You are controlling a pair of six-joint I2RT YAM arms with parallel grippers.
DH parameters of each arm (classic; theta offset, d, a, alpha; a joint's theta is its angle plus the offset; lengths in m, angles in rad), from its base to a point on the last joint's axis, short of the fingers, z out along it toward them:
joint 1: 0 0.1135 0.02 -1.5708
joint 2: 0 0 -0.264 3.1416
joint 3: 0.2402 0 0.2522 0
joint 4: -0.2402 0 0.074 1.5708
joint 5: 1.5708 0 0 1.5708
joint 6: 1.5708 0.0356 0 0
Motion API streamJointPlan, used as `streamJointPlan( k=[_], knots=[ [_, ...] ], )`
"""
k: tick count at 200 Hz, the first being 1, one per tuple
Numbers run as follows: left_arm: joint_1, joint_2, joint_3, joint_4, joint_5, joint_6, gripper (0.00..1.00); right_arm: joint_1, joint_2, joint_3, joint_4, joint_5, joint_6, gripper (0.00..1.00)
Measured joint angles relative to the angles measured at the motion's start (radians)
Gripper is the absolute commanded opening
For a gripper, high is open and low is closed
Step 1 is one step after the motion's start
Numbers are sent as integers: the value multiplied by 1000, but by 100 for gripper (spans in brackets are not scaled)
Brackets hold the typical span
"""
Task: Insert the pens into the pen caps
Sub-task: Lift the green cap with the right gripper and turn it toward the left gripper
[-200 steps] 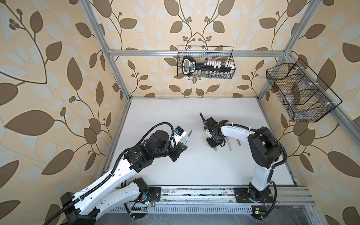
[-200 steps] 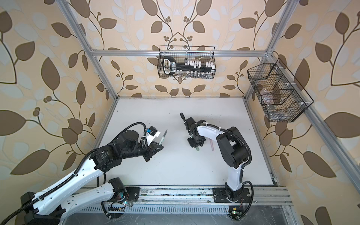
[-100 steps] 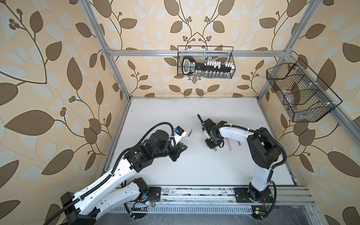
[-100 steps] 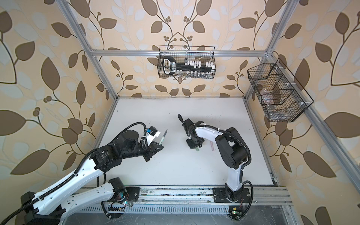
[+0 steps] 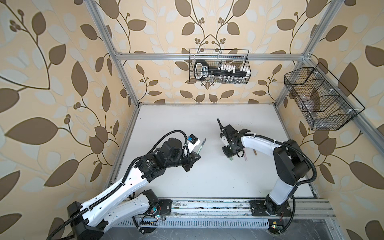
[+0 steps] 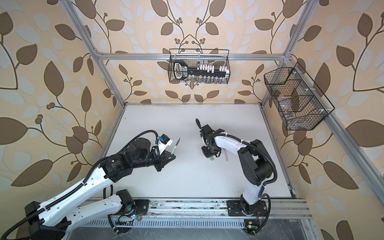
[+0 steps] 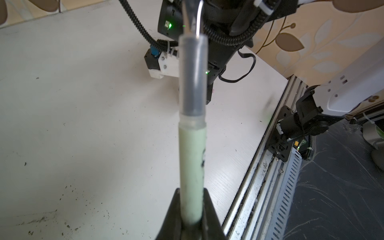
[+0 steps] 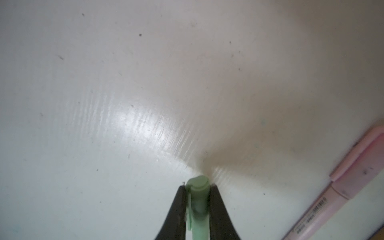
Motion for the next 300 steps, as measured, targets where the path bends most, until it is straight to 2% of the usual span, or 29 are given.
streamJointPlan(
  k=[52,72,107,171,228,300],
  knots=[
    [0,65,-5,40,82,0,0,-56,-201,-119,181,-234,64,16],
    [0,97,-5,60,127,0,0,-94,-306,-191,323,-327,140,18],
    [0,133,-5,92,188,-4,0,-102,-448,-280,565,-393,288,16],
    [0,135,-12,149,253,-12,0,-84,-645,-425,936,-353,521,19],
    [0,135,-21,165,269,-11,0,-40,-732,-452,1110,-288,622,20],
    [0,138,-21,169,269,-11,0,48,-739,-458,1213,-237,681,21]
  ],
)
